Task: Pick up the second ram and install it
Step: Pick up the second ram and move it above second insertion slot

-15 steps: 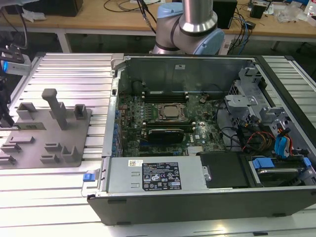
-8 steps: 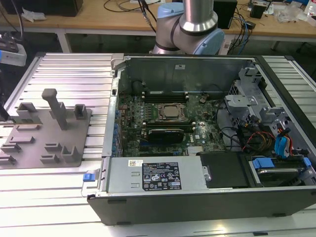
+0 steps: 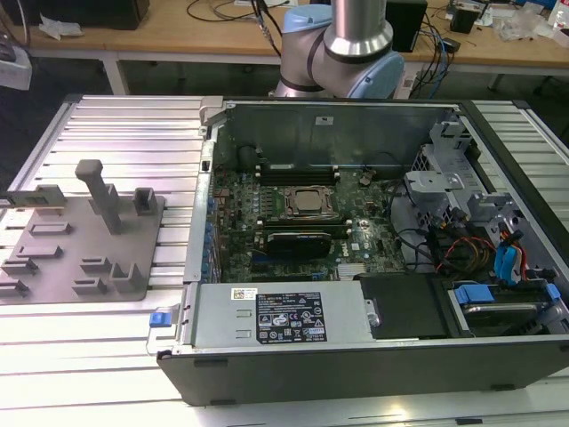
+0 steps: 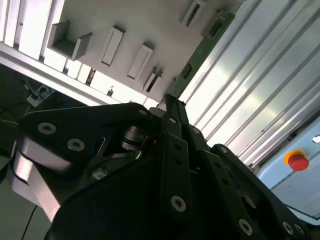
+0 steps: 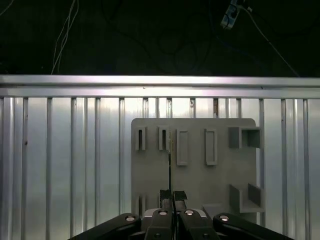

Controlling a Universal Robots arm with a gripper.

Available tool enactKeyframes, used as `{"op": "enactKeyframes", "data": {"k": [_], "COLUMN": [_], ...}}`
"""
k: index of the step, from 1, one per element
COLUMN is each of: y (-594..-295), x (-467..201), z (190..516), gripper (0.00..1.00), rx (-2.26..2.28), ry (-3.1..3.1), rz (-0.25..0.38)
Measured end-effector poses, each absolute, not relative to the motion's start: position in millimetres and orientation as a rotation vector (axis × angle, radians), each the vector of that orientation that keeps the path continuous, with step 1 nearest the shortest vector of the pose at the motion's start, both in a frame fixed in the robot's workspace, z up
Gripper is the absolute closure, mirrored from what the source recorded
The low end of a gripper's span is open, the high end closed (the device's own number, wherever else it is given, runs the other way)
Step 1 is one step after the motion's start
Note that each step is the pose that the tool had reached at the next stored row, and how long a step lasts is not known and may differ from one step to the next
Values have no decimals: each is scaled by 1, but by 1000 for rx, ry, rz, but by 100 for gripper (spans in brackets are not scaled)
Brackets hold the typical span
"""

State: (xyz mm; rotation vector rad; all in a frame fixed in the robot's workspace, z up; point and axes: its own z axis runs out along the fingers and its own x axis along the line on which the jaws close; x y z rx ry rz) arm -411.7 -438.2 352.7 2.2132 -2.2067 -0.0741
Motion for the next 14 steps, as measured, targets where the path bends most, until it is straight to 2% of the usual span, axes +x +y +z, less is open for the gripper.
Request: {"op": "enactKeyframes", "data": {"k": [14], "y": [-438], "x": [-412], "z": [401], "gripper": [91], "rx": [2215], "ry": [-2205], "rz": [-74]}}
